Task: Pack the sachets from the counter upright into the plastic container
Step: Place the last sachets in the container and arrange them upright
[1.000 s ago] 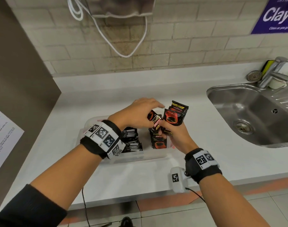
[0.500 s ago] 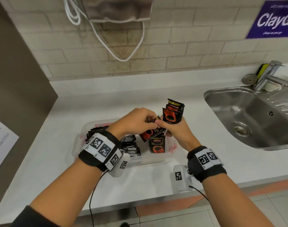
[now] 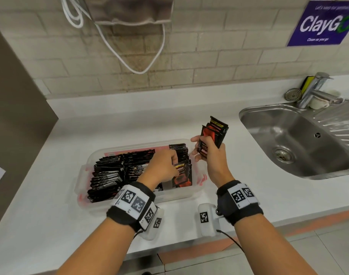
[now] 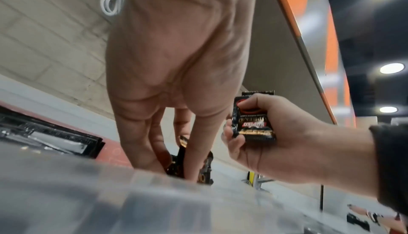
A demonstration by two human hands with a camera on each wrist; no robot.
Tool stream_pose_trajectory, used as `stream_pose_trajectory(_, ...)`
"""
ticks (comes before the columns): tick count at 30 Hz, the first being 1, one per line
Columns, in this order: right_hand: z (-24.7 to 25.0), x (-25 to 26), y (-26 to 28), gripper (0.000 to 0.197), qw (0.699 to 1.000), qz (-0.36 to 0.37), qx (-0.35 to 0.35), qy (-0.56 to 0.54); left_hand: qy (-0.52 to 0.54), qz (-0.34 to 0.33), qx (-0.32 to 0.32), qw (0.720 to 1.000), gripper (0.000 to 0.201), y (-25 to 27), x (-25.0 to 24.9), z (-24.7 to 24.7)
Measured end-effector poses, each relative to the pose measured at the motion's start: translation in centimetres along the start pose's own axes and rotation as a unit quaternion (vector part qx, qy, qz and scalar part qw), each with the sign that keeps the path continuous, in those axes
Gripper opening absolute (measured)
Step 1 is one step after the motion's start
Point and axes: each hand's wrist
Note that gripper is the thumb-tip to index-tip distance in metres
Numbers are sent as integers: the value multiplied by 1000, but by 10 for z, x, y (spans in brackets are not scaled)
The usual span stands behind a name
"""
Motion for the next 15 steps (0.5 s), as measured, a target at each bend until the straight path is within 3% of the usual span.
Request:
stream_pose_trajectory(8, -3, -7, 16, 26, 999, -14, 45, -6, -43, 33, -46, 997, 31, -10, 0, -29)
stream_pose_trajectory(15, -4, -10, 21, 17, 996, -39, 65, -49, -25, 56, -33, 998, 75, -9, 3, -27)
Point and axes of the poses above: each hand's wrist, its own y-axis away from the middle knuckle, its own z-axis out of the back of the hand, x = y × z, and after that the axes turned 9 degrees about z, right-handed
